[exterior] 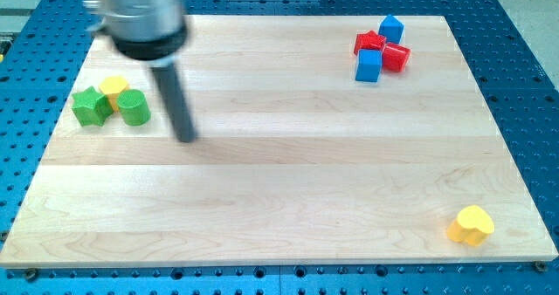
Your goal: Move the yellow heart to the top right of the green circle
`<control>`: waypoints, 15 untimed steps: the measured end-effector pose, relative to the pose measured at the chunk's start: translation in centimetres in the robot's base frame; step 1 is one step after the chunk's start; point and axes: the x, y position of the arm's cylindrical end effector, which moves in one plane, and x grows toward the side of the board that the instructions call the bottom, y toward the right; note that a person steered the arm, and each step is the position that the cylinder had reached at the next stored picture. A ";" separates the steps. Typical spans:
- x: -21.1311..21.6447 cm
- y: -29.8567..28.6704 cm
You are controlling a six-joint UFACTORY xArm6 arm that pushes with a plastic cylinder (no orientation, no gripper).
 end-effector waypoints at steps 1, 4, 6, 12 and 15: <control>0.0 11.7; 10.4 35.7; 14.3 21.9; 1.8 0.4; -4.2 -8.2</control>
